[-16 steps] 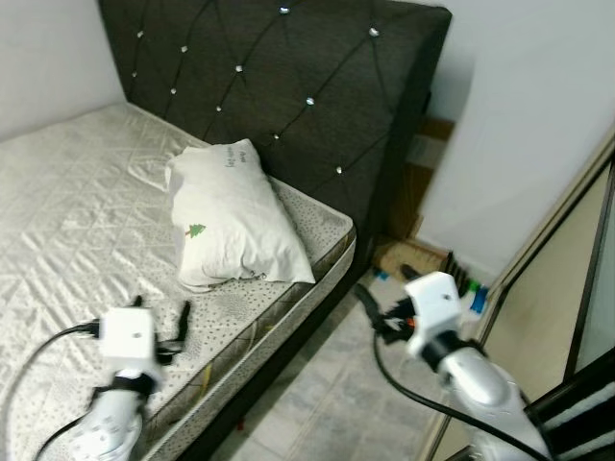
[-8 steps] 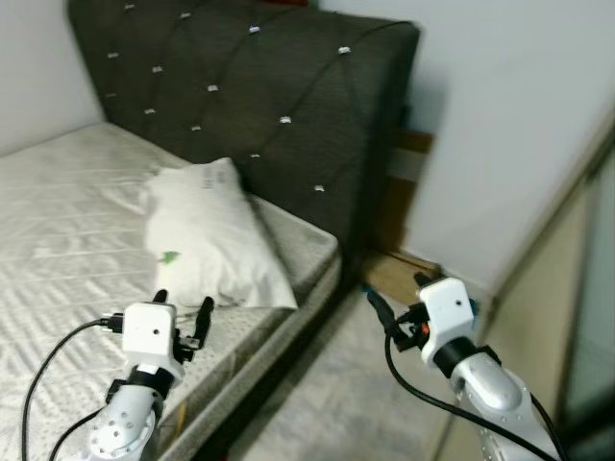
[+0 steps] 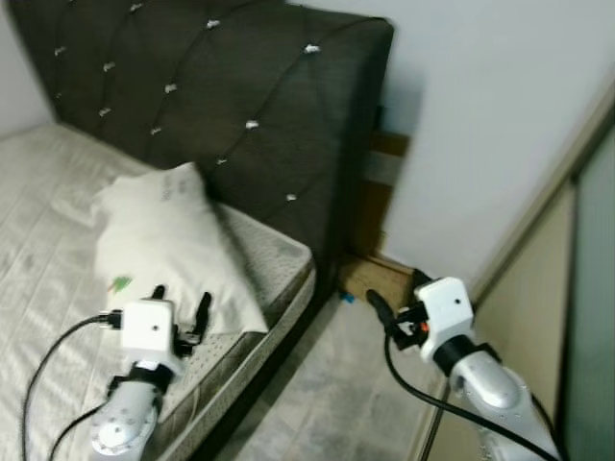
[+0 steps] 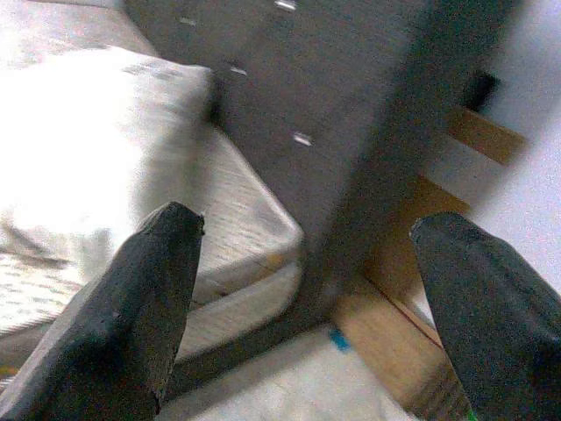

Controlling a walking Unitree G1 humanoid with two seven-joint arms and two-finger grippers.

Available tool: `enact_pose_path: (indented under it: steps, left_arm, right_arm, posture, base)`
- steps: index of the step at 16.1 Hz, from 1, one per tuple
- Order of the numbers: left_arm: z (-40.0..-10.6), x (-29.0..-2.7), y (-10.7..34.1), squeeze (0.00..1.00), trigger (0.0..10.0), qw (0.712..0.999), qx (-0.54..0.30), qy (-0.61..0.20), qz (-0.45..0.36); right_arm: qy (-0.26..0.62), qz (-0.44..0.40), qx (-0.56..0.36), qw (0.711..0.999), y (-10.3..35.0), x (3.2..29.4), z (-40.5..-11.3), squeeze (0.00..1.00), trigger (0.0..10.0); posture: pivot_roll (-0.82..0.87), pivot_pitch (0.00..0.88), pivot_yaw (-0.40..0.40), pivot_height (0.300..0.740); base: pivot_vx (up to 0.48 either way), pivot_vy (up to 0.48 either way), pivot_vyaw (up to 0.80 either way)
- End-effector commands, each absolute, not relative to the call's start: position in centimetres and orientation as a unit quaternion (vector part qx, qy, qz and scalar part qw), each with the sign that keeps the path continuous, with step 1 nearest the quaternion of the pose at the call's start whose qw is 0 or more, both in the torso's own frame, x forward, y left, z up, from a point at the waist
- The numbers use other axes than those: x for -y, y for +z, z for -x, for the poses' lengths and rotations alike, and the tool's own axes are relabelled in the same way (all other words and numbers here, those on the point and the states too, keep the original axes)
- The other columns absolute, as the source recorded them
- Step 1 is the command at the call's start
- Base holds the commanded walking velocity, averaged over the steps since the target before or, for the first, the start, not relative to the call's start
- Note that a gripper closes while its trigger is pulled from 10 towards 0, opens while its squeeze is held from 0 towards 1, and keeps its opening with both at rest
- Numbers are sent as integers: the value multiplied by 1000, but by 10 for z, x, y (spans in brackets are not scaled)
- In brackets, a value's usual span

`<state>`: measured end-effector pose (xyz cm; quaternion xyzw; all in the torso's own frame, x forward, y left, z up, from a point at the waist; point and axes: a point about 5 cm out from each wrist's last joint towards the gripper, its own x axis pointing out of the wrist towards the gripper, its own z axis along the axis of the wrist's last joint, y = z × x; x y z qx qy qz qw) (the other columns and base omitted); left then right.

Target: Clean up the room

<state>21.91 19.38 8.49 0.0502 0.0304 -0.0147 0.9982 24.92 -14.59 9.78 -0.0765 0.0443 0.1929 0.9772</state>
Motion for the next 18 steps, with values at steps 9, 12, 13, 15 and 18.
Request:
enact_pose_path:
  steps: [9, 12, 13, 15, 18]
  left_arm:
    - [-219, -198, 84, 0, 10000, 998, -34, -8, -55]
    - [-219, -197, 84, 0, 10000, 998, -35, -11, -55]
    - [-219, -197, 84, 0, 10000, 998, -35, -11, -55]
    - [-219, -197, 84, 0, 10000, 998, -35, -9, -52]
    - [-218, -196, 83, 0, 10000, 998, -37, -9, -50]
  right_arm:
    - [207, 79, -32, 975, 103, 140, -252, 0, 10000]
    - [206, 78, -32, 975, 103, 139, -252, 0, 10000]
    - [207, 78, -32, 975, 103, 139, -251, 0, 10000]
    - [208, 78, -32, 974, 103, 140, -251, 0, 10000]
    - [209, 78, -32, 974, 103, 140, -251, 0, 10000]
  posture:
    - [-14, 0, -101, 740]
    - [-17, 0, -99, 740]
    - [-17, 0, -99, 740]
    - [-19, 0, -100, 740]
    - [-18, 0, -100, 740]
  base:
    - [0, 0, 794]
    - [0, 0, 794]
    - [0, 0, 794]
    - [0, 0, 794]
    - [0, 0, 794]
